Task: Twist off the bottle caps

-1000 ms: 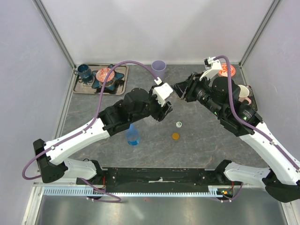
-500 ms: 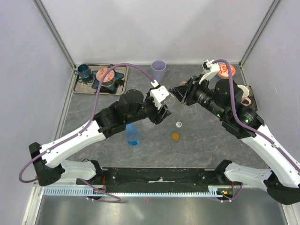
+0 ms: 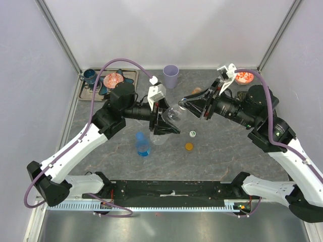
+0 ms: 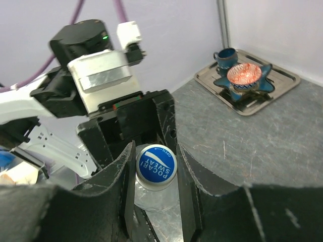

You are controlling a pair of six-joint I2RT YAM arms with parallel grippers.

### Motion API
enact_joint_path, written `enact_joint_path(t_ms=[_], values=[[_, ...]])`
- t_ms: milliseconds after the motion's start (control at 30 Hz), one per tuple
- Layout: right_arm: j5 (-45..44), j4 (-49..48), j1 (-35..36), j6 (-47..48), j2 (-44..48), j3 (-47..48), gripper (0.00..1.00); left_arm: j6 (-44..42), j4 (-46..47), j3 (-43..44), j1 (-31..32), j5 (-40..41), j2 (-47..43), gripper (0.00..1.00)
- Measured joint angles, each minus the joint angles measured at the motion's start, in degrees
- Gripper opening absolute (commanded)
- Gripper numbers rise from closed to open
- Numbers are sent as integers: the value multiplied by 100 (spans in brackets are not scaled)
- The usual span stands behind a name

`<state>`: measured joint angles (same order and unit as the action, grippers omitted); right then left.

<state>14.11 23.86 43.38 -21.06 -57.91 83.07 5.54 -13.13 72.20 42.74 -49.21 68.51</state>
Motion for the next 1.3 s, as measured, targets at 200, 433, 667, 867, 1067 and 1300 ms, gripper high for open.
enact_joint_path(t_ms=[200,433,667,867,1067,1300], values=[[645,-122,-7,358,103,79,0,966,863,0,-216,-1456,223,42],[1416,-247,-11,780,201,162,0,2214,2354,-101,-249,-2651,446,42],[2050,-234,-11,1104,240,164,0,3117,3574,-227,-247,-3423,643,43],[2500,-234,-26,1364,240,164,0,3338,3904,-229,-238,-3748,691,44],[2415,-170,-22,1403,271,164,52,3377,3866,-229,-238,-3786,695,44],[1191,546,11,1158,328,562,98,2208,2127,201,-317,-3263,695,45]])
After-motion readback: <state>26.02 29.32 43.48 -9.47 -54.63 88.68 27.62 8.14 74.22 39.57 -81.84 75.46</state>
